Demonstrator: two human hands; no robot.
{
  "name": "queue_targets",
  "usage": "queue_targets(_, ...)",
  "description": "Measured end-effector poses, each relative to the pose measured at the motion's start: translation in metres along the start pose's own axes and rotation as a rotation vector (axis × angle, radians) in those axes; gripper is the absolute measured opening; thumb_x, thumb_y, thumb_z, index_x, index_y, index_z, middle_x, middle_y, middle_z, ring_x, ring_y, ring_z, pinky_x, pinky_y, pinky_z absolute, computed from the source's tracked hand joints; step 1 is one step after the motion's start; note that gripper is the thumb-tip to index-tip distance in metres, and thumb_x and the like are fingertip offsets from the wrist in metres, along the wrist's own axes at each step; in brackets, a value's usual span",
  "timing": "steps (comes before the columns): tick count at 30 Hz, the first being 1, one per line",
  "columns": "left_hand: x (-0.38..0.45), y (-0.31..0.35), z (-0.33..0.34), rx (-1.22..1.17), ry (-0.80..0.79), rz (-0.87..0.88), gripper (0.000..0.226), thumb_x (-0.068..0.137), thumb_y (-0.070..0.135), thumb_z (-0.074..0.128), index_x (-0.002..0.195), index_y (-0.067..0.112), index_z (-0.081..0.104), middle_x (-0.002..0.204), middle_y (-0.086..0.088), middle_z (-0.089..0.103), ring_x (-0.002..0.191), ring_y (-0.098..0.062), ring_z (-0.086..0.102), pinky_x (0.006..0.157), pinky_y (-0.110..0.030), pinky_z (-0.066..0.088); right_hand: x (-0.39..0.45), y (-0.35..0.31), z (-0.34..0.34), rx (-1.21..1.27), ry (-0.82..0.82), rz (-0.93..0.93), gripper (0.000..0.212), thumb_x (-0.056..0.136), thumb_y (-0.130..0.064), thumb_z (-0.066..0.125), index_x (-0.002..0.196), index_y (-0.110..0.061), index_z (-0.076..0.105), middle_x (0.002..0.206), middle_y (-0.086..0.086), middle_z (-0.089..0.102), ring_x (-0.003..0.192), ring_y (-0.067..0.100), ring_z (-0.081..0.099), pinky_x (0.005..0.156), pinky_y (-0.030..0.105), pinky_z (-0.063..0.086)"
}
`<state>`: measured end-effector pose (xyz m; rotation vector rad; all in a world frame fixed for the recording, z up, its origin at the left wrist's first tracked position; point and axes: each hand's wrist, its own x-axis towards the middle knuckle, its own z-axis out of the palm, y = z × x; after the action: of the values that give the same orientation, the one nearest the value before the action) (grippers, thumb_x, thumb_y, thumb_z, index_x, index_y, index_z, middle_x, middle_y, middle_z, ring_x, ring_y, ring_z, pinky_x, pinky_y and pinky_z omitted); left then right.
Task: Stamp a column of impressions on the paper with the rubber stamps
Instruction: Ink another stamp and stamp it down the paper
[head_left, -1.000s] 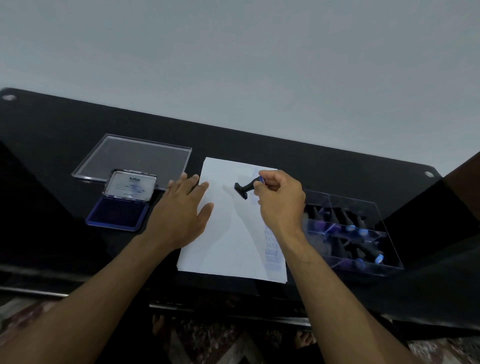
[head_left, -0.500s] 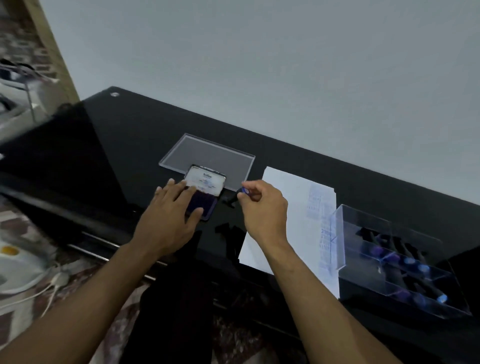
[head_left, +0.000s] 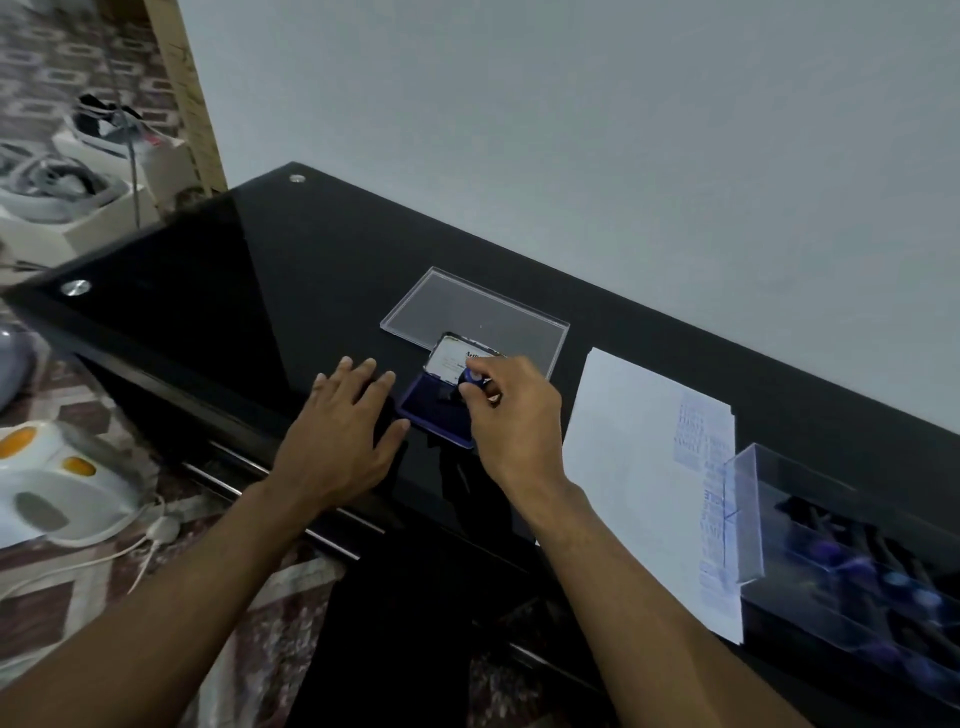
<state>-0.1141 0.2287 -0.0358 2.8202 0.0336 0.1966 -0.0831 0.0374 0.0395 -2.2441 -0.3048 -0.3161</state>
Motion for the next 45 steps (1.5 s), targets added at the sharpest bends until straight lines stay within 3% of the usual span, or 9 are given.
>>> queue_targets(6, 0.007, -0.006, 0.009, 0.029, -0.012, 0.009, 0.08, 0.093, 0.066, 0.019, 0.157, 0.02, 0.032, 0.166, -0.006, 0.024, 0.156, -0.026, 0.008, 0.126, -0.047, 0.005, 0.008, -0.004, 0.003, -0.117, -0.12, -0.062, 0.02, 0.094, -0.015, 0.065, 0.113, -0.012, 0.072, 0.113, 0.002, 0.065, 0.095, 0.005, 0.053, 0.09, 0.023, 0.051)
queue_targets(12, 0.007, -0.007, 0.014, 0.059, 0.005, 0.016, 0.079, 0.093, 0.066, 0.017, 0.154, 0.02, 0.038, 0.164, -0.007, 0.029, 0.155, -0.026, 0.013, 0.126, -0.048, 0.008, 0.013, -0.004, 0.006, -0.191, -0.182, -0.058, 0.021, 0.095, -0.017, 0.064, 0.113, -0.011, 0.072, 0.116, 0.004, 0.065, 0.103, 0.015, 0.061, 0.093, 0.024, 0.05)
queue_targets(16, 0.007, -0.007, 0.013, 0.066, 0.014, 0.017, 0.079, 0.094, 0.066, 0.016, 0.153, 0.02, 0.04, 0.163, -0.007, 0.03, 0.155, -0.026, 0.014, 0.126, -0.05, 0.011, 0.015, -0.001, 0.011, -0.216, -0.226, -0.039, 0.021, 0.096, -0.019, 0.062, 0.113, -0.013, 0.072, 0.117, 0.004, 0.066, 0.104, 0.016, 0.063, 0.091, 0.018, 0.044)
queue_targets(19, 0.007, -0.007, 0.014, 0.078, 0.018, 0.012, 0.078, 0.094, 0.066, 0.015, 0.153, 0.021, 0.039, 0.164, -0.007, 0.029, 0.155, -0.025, 0.013, 0.126, -0.049, 0.011, 0.015, 0.001, 0.014, -0.26, -0.231, -0.055, 0.018, 0.096, -0.019, 0.062, 0.11, -0.016, 0.074, 0.113, 0.003, 0.068, 0.1, 0.013, 0.063, 0.093, 0.023, 0.052)
queue_targets(26, 0.007, -0.008, 0.017, 0.085, 0.025, 0.01, 0.076, 0.094, 0.066, 0.017, 0.153, 0.022, 0.039, 0.164, -0.006, 0.029, 0.155, -0.024, 0.013, 0.126, -0.048, 0.009, 0.018, -0.003, 0.009, -0.265, -0.234, -0.054, 0.022, 0.095, -0.018, 0.064, 0.114, -0.014, 0.073, 0.117, 0.004, 0.065, 0.106, 0.016, 0.062, 0.098, 0.028, 0.05)
queue_targets(32, 0.008, -0.008, 0.017, 0.09, 0.022, 0.008, 0.077, 0.094, 0.066, 0.016, 0.154, 0.022, 0.038, 0.164, -0.006, 0.028, 0.155, -0.024, 0.012, 0.126, -0.047, 0.008, 0.019, -0.004, 0.007, -0.227, -0.23, -0.008, 0.023, 0.089, -0.019, 0.071, 0.112, -0.015, 0.074, 0.115, 0.0, 0.068, 0.101, 0.012, 0.064, 0.092, 0.023, 0.05)
queue_targets(40, 0.007, -0.009, 0.018, 0.092, 0.032, 0.011, 0.076, 0.095, 0.066, 0.016, 0.153, 0.022, 0.04, 0.164, -0.006, 0.03, 0.155, -0.025, 0.013, 0.126, -0.047, 0.008, 0.021, -0.009, 0.008, -0.241, -0.249, 0.009, 0.023, 0.093, -0.018, 0.066, 0.115, -0.013, 0.073, 0.118, 0.004, 0.068, 0.105, 0.016, 0.064, 0.095, 0.026, 0.049)
queue_targets(45, 0.007, -0.008, 0.018, 0.089, 0.032, 0.013, 0.076, 0.095, 0.066, 0.017, 0.153, 0.022, 0.04, 0.163, -0.007, 0.03, 0.155, -0.025, 0.014, 0.126, -0.048, 0.009, 0.022, -0.008, 0.007, -0.238, -0.234, 0.02, 0.018, 0.089, -0.016, 0.07, 0.106, -0.016, 0.076, 0.108, 0.0, 0.071, 0.092, 0.011, 0.066, 0.079, 0.014, 0.045)
